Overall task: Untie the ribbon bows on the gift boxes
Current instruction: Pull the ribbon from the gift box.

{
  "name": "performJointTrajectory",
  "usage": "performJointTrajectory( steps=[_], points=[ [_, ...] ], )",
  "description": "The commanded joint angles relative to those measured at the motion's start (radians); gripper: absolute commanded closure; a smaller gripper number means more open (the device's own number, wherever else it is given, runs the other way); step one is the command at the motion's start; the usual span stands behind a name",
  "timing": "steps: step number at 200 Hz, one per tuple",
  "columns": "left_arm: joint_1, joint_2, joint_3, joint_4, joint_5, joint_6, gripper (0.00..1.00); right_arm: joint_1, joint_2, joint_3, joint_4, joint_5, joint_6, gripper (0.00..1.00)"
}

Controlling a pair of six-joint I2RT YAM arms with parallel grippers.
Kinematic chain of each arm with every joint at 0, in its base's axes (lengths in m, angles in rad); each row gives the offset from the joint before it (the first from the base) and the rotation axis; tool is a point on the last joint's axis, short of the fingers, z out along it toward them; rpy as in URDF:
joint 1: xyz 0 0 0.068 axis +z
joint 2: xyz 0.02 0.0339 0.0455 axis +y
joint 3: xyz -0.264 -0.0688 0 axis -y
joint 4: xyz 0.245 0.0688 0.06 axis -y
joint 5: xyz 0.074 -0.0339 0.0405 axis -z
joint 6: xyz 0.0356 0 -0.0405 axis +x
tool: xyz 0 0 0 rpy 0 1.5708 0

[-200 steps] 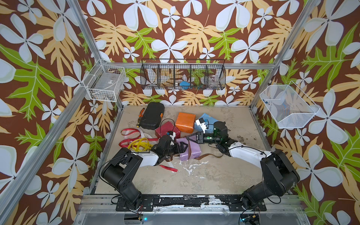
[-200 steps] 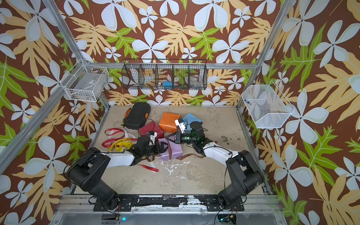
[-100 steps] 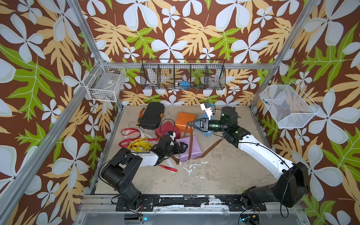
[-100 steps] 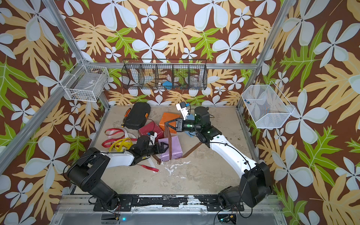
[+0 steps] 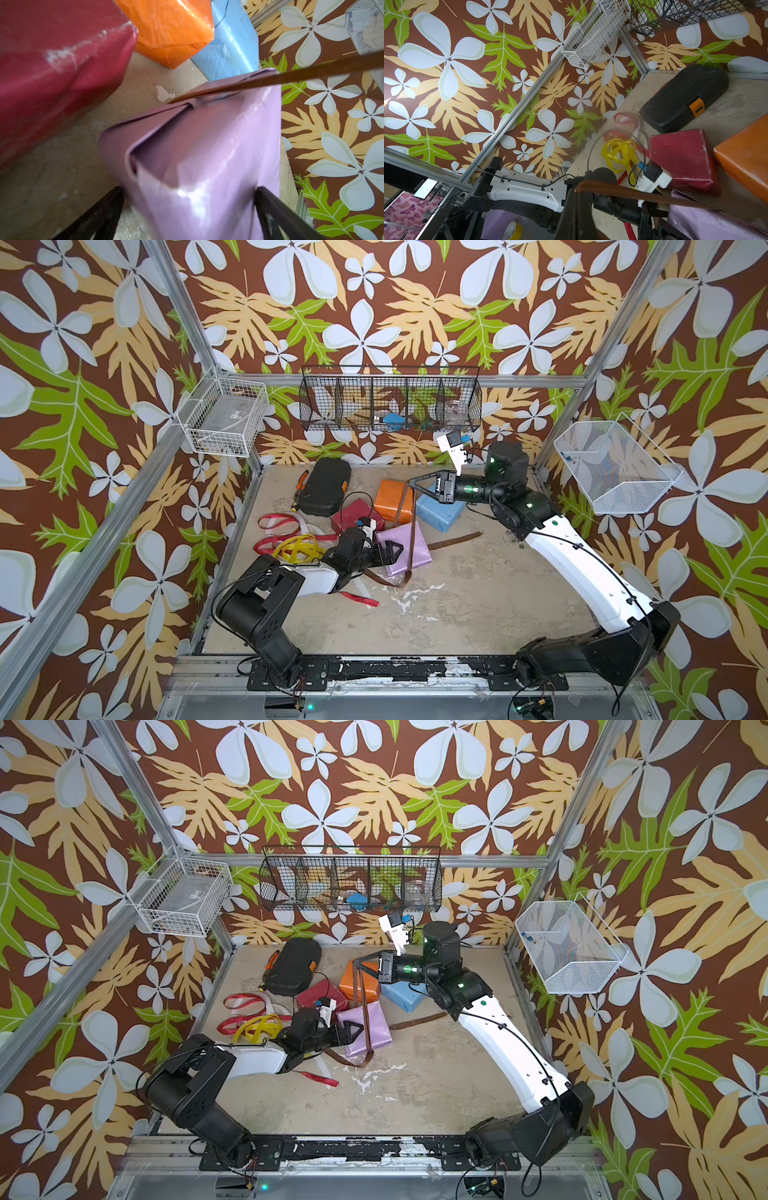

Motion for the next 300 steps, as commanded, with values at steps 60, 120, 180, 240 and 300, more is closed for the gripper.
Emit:
performJointTrajectory(
  steps=[60, 120, 180, 240, 300],
  points=[
    [-0.015, 0.053, 0.027, -0.136, 0.022, 0.012, 0.0, 0.001, 0.023, -0.116, 0.057, 0.09, -0.119, 1.0],
    [-0.015, -0.054, 0.077, -0.285, 0.007, 0.03, 0.0, -0.001, 0.04, -0.048, -0.023, 0.158, -0.199, 1.0],
    [-0.015, -0.168, 0.081, -0.413, -0.006, 0.063, 0.0, -0.007, 0.077, -0.001, -0.119, 0.298, -0.31, 1.0],
    [-0.018, -0.097, 0.197, -0.4, -0.205, 0.094, 0.0, -0.007, 0.06, -0.052, -0.015, 0.18, -0.246, 1.0],
    [-0.062, 0.032, 0.225, -0.365, -0.299, 0.15, 0.0, -0.008, 0.061, -0.04, 0.027, 0.118, -0.21, 1.0]
  ],
)
